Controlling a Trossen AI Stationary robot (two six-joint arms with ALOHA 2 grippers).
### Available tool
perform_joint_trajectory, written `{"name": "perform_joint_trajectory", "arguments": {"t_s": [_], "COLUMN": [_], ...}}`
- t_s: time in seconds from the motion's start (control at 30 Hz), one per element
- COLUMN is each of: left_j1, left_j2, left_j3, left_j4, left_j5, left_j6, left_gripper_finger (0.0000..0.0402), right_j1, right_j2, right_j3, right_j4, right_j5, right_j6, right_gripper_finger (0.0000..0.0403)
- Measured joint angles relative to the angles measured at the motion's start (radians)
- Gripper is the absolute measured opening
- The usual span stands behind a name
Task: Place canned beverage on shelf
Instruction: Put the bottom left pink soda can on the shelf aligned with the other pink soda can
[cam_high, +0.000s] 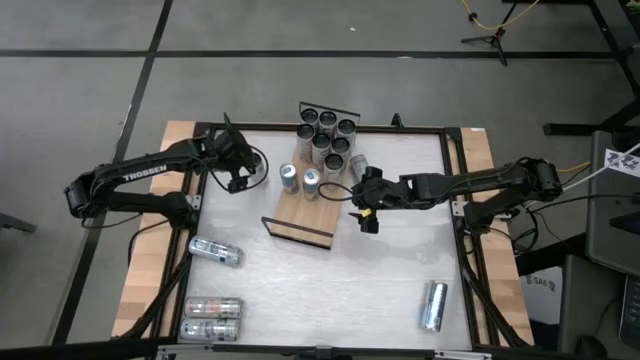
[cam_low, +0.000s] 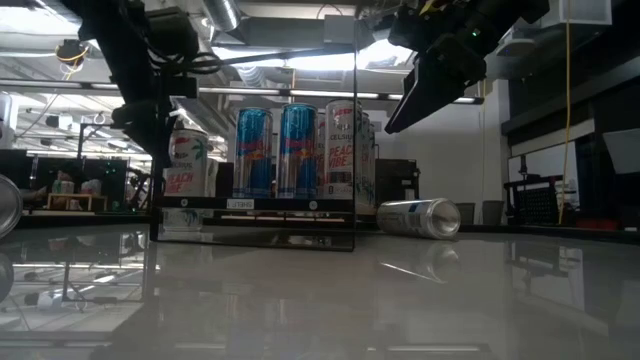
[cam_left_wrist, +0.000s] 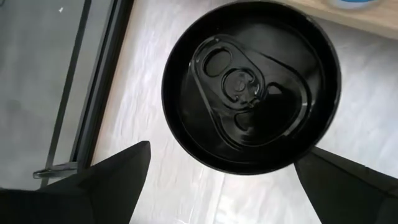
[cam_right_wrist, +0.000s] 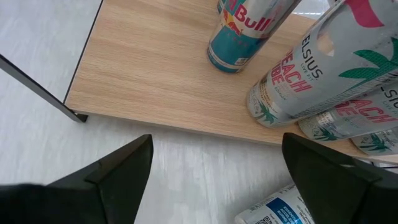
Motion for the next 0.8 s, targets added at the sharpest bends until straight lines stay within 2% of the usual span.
{"name": "perform_joint_trajectory", "arguments": {"t_s": [0.33, 0.8], "left_j1": [0.0, -0.001], "left_j2": [0.0, 0.0], "left_j3": [0.0, 0.0], "left_j4": [0.047, 0.041], "left_j5": [0.046, 0.146], "left_j6": [-0.185, -0.198], "left_gripper_finger": [0.0382, 0.0382], "right_j1": [0.0, 0.0], "right_j2": [0.0, 0.0], "right_j3": [0.0, 0.0], "right_j4": [0.0, 0.0], "right_j5": [0.0, 0.0], "right_j6": [0.0, 0.0], "right_gripper_finger": [0.0351, 0.0351]}}
